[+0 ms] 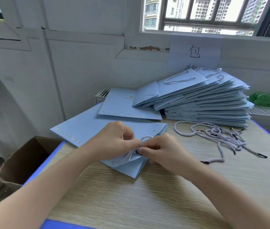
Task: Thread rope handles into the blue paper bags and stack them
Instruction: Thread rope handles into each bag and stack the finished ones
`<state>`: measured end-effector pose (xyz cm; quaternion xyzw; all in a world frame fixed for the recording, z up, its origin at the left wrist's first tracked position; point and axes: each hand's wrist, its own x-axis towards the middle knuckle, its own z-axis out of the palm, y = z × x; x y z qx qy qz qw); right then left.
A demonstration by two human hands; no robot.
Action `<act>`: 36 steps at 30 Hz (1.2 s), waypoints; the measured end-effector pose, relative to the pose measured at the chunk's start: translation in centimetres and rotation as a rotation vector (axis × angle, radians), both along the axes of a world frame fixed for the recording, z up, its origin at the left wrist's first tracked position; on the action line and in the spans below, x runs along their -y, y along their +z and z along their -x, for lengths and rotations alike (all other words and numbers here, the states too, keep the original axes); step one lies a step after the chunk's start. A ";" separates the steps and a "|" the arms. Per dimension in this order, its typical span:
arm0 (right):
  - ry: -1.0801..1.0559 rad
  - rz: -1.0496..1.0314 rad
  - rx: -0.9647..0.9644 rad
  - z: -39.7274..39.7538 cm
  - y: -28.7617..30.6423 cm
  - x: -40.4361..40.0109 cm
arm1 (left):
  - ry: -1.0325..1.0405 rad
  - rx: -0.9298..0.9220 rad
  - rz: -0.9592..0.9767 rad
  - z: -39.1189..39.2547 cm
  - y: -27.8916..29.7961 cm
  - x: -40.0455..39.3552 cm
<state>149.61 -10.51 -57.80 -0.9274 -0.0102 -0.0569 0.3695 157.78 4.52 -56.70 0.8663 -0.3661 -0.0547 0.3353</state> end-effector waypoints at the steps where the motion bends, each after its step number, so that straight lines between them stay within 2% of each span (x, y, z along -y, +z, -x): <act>1: -0.015 -0.022 -0.007 -0.2 -0.2 -0.1 | 0.005 0.007 -0.004 0.0 -0.1 0.0; 5: -0.048 -0.033 -0.061 -0.3 0.6 0.9 | -0.001 0.041 -0.033 0.1 -0.4 0.3; 10: -0.120 -0.106 -0.064 0.6 3.3 4.7 | -0.041 0.115 -0.245 -0.4 -0.9 0.3; 14: 0.006 -0.005 -0.234 1.3 3.8 5.9 | 0.020 0.267 -0.355 -0.8 -1.6 1.0; 21: -0.015 0.362 -0.272 1.2 3.1 5.9 | 0.019 0.281 -0.233 -1.7 -2.3 1.1; 24: -0.037 0.407 -0.263 0.8 2.4 5.9 | 0.003 0.221 -0.180 -2.0 -2.1 1.2; 26: -0.038 0.414 -0.243 0.6 2.2 5.9 | 0.017 0.240 -0.229 -2.2 -1.3 1.7; 30: -0.071 0.324 -0.085 0.2 1.9 6.2 | 0.044 0.351 -0.305 -1.5 -0.6 3.5; 36: -0.144 -0.108 0.087 -0.7 1.3 6.5 | -0.036 0.387 -0.342 0.6 -1.6 3.2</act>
